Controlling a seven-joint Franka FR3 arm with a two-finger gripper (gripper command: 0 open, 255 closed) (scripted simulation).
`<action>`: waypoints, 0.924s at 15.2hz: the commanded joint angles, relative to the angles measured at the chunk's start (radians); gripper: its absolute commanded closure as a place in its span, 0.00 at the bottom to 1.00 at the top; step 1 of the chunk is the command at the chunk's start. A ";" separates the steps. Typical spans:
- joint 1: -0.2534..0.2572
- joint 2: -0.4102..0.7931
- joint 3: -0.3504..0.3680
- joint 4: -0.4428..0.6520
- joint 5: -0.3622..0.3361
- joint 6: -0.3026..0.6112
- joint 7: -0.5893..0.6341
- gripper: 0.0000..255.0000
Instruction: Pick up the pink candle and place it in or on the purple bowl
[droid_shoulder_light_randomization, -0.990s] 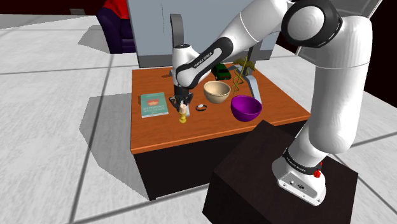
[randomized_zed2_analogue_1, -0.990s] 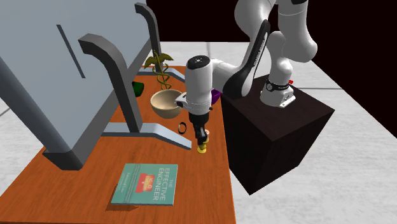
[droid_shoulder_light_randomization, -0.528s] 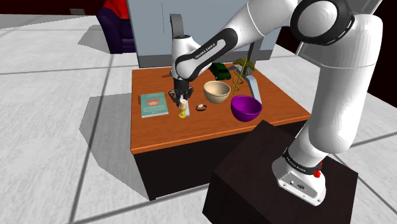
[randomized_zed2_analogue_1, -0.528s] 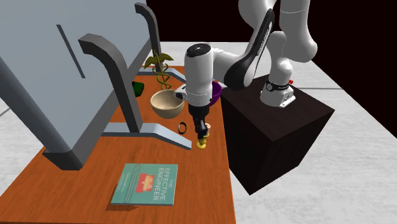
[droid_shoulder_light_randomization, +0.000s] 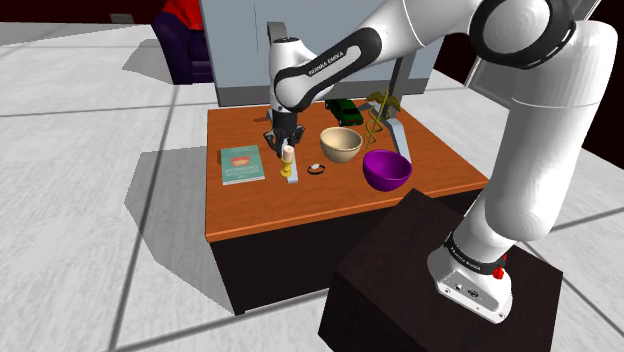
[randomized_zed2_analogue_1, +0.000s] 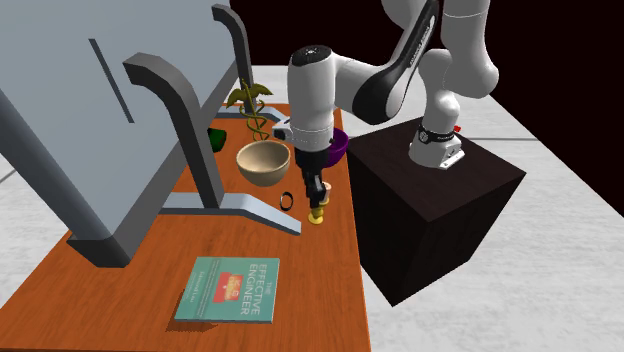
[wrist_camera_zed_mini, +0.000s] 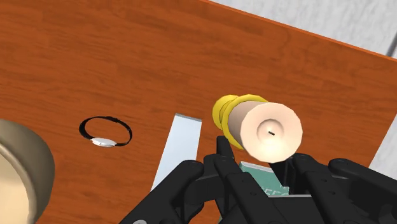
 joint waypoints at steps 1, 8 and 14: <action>-0.001 -0.020 0.002 0.005 0.004 -0.025 -0.001 1.00; -0.003 -0.064 0.004 0.044 0.013 -0.108 -0.006 1.00; -0.028 -0.140 -0.006 -0.001 0.029 -0.138 -0.048 1.00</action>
